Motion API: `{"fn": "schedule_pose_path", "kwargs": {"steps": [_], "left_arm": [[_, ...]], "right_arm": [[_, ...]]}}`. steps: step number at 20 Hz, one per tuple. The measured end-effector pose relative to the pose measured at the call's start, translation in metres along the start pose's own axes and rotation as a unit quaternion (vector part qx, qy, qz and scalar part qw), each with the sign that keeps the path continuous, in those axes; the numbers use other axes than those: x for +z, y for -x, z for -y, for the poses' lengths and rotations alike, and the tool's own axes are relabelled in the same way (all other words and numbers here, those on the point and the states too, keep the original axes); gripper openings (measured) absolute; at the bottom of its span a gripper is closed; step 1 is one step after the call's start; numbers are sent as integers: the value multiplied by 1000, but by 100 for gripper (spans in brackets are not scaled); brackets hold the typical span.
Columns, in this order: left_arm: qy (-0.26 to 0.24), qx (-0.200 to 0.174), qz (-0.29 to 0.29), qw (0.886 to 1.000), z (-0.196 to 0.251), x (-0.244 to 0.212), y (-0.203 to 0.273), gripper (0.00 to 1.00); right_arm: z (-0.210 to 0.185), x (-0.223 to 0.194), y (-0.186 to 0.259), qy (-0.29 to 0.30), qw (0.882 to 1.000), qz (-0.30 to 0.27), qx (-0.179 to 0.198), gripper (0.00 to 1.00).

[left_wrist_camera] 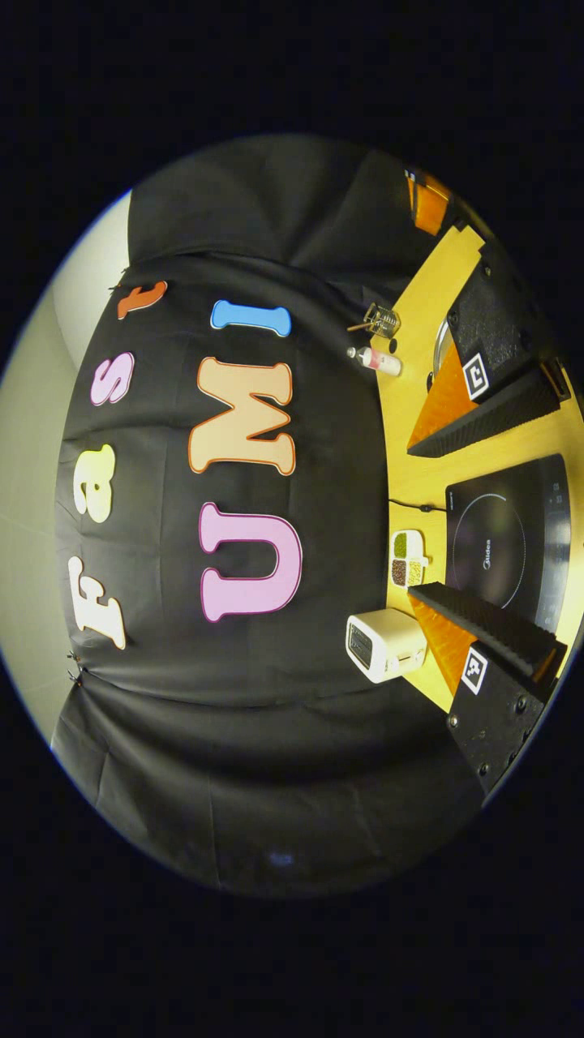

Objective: First push the handle of the pot to place it horizontally, then grasp the pot with both hands and set it on the induction cooktop.

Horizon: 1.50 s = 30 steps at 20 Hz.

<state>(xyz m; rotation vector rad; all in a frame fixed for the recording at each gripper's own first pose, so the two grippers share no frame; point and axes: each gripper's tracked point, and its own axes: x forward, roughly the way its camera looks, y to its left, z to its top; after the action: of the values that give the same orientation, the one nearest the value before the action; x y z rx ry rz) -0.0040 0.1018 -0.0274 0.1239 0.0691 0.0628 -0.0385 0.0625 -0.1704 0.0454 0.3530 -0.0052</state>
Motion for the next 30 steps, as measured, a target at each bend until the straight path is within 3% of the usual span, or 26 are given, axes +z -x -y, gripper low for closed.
{"fn": "schedule_pose_path", "kwargs": {"steps": [6,7,12,13,14,16,22,28,29,30], "left_arm": [[-22,-8,-10,1000,-15,-4,-4,91],[-27,-12,-13,999,-15,-5,-4,95],[-42,-33,-29,998,-16,-16,-10,91],[-37,-38,-34,998,-14,-19,-10,95],[-31,-41,-40,998,-13,-24,-10,95],[-21,-43,-54,997,-11,-33,-11,92],[-19,-29,-67,997,-23,-40,-20,95],[-18,-33,-67,997,-26,-43,-27,95],[-16,-33,-67,997,-27,-43,-28,95],[-15,-32,-69,997,-27,-44,-29,91]], "right_arm": [[-20,-71,-22,-25,993,-109,25,11],[-24,-86,-26,-32,990,-133,33,11],[-34,-162,-37,-14,970,-237,53,11],[-38,-170,-40,-23,967,-246,60,11],[-45,-181,-44,-36,963,-258,69,21],[-48,-197,-52,-46,957,-276,74,21],[-57,-216,-73,-49,947,-304,88,21],[-51,-235,-85,-46,941,-327,70,21],[-47,-236,-85,-45,941,-329,65,10],[-43,-238,-86,-46,941,-329,59,21]]}}
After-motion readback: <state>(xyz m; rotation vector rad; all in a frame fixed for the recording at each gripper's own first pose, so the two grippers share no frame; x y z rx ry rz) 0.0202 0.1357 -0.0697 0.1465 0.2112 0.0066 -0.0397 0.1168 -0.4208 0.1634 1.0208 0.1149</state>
